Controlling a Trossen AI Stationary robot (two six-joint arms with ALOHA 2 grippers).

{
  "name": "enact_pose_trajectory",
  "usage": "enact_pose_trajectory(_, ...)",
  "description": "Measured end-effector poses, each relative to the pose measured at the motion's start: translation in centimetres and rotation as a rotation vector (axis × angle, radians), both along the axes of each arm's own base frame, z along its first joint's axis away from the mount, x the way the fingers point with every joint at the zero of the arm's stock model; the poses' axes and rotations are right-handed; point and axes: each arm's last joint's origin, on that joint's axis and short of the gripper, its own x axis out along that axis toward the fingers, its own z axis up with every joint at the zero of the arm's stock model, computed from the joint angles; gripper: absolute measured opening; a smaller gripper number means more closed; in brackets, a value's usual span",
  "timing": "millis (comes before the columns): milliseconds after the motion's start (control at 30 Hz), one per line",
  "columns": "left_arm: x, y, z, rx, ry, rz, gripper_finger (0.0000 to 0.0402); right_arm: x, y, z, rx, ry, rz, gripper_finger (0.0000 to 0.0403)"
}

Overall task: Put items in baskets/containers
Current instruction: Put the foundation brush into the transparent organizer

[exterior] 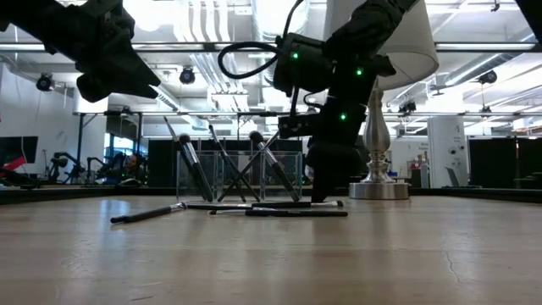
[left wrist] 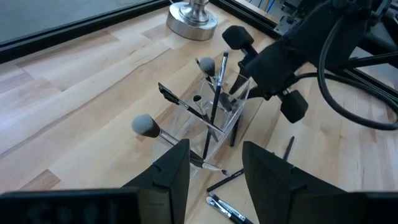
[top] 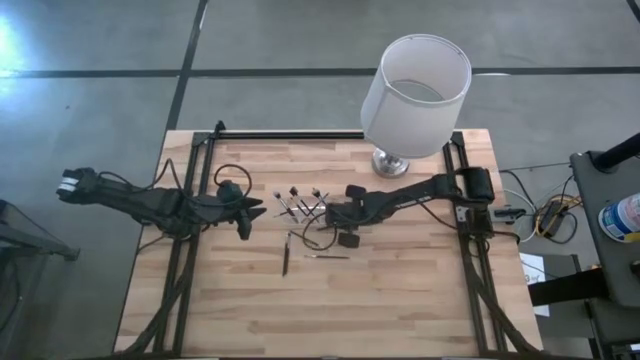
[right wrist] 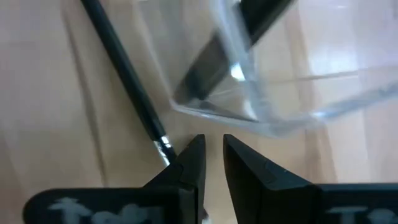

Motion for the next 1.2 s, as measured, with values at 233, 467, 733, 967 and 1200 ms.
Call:
enact_pose_trajectory(233, 0.0, 0.0, 0.0, 0.004, 0.001, 0.006, 0.014, -0.2, 2.4, 0.7, 0.066, 0.052, 0.075, 0.0054)
enact_pose_trajectory(467, 0.0, 0.0, 0.0, 0.014, 0.004, 0.003, 0.014, 0.1, 4.5, 1.5, 0.101, 0.017, 0.024, 0.0054)
enact_pose_trajectory(733, 0.0, 0.0, 0.0, 0.013, 0.003, 0.003, 0.014, -0.3, 5.5, 2.8, 0.133, -0.008, -0.107, 0.0061)
enact_pose_trajectory(967, 0.0, 0.0, 0.0, 0.007, 0.0, 0.006, 0.014, -1.5, 6.3, 5.0, 0.33, -0.138, -0.456, 0.0037)
enact_pose_trajectory(1200, 0.0, 0.0, 0.0, 0.005, 0.001, 0.007, 0.014, -1.0, 6.3, 4.3, 0.664, -0.182, -0.863, 0.0009)
